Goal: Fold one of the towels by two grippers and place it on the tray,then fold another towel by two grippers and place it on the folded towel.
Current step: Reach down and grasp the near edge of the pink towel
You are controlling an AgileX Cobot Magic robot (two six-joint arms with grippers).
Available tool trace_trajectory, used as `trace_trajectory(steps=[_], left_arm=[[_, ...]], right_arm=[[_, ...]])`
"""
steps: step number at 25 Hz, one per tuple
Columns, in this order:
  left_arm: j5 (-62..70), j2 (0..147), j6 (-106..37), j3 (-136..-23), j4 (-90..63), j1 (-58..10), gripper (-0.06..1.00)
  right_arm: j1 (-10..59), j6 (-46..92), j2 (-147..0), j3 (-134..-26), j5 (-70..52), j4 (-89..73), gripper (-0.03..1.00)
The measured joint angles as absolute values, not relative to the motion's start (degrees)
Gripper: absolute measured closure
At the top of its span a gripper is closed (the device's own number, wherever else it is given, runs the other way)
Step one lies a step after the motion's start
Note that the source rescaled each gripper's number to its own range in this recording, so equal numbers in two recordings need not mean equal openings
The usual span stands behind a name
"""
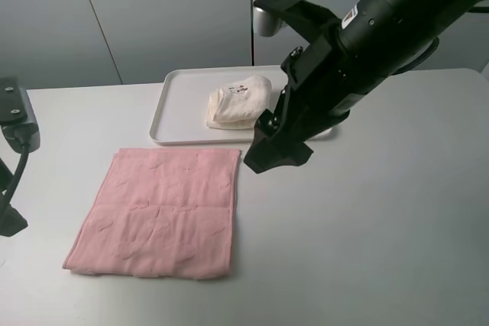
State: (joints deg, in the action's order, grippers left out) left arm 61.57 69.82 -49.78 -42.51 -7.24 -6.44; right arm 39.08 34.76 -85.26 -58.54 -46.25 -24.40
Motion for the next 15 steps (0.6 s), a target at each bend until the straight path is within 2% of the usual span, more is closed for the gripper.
trace_trajectory(steps=[6,15], left_arm=[[61.05,65.67,-55.59,-41.25,-8.05,-7.03,0.03],[58.78,65.70,-58.20,-41.25,-5.70,-10.45,0.03]], right_arm=[[43.07,47.04,-85.26,-58.54,-45.39,-23.52,0.05],[48.56,47.80,-87.24,-55.64,-45.23,-16.89,0.05]])
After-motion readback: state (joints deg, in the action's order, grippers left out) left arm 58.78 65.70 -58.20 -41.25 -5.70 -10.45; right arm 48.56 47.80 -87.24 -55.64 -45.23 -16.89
